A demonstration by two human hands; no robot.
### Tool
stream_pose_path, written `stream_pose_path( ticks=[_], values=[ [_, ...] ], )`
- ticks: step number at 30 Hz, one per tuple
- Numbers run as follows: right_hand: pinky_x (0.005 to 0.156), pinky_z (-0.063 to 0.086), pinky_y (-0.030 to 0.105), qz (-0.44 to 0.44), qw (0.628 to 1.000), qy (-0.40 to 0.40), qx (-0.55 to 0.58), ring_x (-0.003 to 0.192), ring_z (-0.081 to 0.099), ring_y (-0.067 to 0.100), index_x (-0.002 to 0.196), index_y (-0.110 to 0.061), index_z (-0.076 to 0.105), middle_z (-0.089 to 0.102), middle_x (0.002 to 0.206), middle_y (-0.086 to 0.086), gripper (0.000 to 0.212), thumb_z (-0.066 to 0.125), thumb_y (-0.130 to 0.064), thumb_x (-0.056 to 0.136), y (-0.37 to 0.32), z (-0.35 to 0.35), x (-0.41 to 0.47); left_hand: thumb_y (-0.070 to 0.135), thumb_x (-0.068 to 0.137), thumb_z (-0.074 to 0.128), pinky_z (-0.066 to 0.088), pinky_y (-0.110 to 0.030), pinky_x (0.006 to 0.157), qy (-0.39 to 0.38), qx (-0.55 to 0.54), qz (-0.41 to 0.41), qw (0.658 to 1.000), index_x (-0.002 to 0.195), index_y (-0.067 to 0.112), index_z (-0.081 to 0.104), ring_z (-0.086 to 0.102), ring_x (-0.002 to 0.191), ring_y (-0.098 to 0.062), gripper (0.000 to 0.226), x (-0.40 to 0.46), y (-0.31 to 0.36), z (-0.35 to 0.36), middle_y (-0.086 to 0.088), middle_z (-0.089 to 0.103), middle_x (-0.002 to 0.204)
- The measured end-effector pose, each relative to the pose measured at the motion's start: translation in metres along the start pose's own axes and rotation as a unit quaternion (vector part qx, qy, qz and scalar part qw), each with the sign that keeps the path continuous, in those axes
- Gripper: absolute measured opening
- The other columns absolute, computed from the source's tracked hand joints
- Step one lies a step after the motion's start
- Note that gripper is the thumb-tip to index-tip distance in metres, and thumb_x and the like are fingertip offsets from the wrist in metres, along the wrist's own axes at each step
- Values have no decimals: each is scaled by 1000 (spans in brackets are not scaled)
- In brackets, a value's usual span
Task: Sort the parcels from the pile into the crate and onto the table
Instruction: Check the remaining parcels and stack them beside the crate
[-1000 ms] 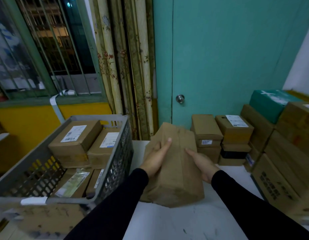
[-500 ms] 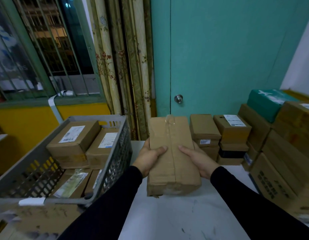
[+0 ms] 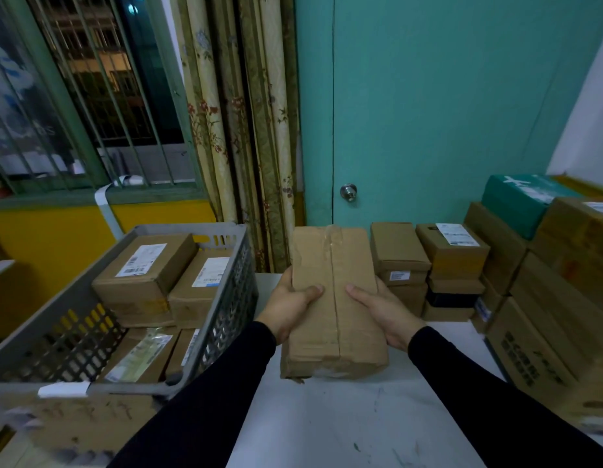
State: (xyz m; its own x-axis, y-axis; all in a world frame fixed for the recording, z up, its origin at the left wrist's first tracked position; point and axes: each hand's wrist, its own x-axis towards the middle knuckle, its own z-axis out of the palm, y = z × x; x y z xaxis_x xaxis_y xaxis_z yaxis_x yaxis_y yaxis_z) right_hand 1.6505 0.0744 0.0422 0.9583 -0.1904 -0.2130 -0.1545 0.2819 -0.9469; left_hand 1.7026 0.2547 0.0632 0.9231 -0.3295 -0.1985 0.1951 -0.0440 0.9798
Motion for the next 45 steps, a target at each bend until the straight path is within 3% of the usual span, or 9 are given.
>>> stream_pose_path(
  ticks=[5, 9, 13, 17, 23, 28, 35, 40, 45],
  values=[
    [82, 56, 40, 10, 1000, 9, 5, 109, 66, 27, 131, -22, 50, 66, 123, 8, 44, 71, -28, 93, 2, -3, 0, 43, 100, 59, 55, -34, 82, -10, -33, -36, 999, 139, 28, 46, 64, 107, -19, 44, -1, 11, 4, 0, 64, 121],
    [77, 54, 39, 42, 997, 21, 67, 101, 66, 26, 109, -26, 59, 70, 111, 7, 14, 65, -29, 97, 1, -8, -2, 56, 101, 46, 46, -40, 106, 16, 51, -25, 998, 141, 23, 53, 60, 117, -22, 52, 4, 14, -5, -4, 64, 134],
    [99, 53, 50, 64, 992, 17, 104, 114, 68, 33, 138, -20, 57, 72, 123, 10, 58, 72, -44, 88, 5, -10, 5, 53, 99, 50, 41, -34, 103, 129, 256, -11, 958, 147, 12, 47, 52, 129, -32, 62, 12, 8, -28, -11, 54, 145],
    [102, 51, 51, 20, 996, 40, 73, 114, 67, 31, 144, -23, 52, 69, 128, 6, 76, 77, -52, 79, -1, -12, 8, 81, 75, 56, 45, -44, 110, 129, 173, -110, 970, 148, 10, 48, 58, 125, -35, 103, 24, -2, -50, -14, 57, 144],
    [103, 47, 38, -137, 936, 192, -259, 113, 59, 22, 134, -20, 59, 54, 135, 5, 46, 67, -43, 95, -5, -13, 13, 57, 92, 64, 53, -38, 95, 102, 107, -98, 984, 135, 6, 56, 66, 106, -27, 68, 19, -14, -54, -13, 67, 125],
    [105, 49, 40, -11, 989, 23, -148, 114, 68, 17, 129, -29, 69, 73, 122, -5, 75, 56, -83, 79, -11, -1, 13, 44, 99, 60, 48, -36, 96, 125, 158, -44, 979, 138, 6, 50, 59, 116, -30, 56, 15, -11, -45, -14, 58, 136],
    [72, 58, 26, 26, 995, 71, -70, 87, 70, 16, 120, -10, 62, 72, 104, 3, 19, 58, -17, 103, 1, -3, 14, 39, 107, 46, 49, -33, 93, 106, 85, -19, 991, 114, 14, 66, 64, 103, -22, 33, 16, -1, -36, -4, 68, 119],
    [75, 55, 29, 46, 997, 63, 17, 86, 69, 17, 111, -17, 64, 73, 102, 3, 12, 55, -17, 104, -2, -9, 14, 50, 96, 59, 49, -40, 99, 165, 131, -34, 977, 120, 13, 63, 61, 110, -28, 44, 25, -8, -50, -13, 65, 129],
    [95, 54, 38, 24, 997, 78, -7, 106, 69, 23, 130, -14, 61, 72, 121, 6, 29, 57, -24, 103, -3, -15, 14, 63, 83, 71, 57, -46, 95, 37, -50, -156, 986, 130, 14, 66, 70, 109, -33, 67, 29, -17, -63, -14, 74, 117]
  ],
)
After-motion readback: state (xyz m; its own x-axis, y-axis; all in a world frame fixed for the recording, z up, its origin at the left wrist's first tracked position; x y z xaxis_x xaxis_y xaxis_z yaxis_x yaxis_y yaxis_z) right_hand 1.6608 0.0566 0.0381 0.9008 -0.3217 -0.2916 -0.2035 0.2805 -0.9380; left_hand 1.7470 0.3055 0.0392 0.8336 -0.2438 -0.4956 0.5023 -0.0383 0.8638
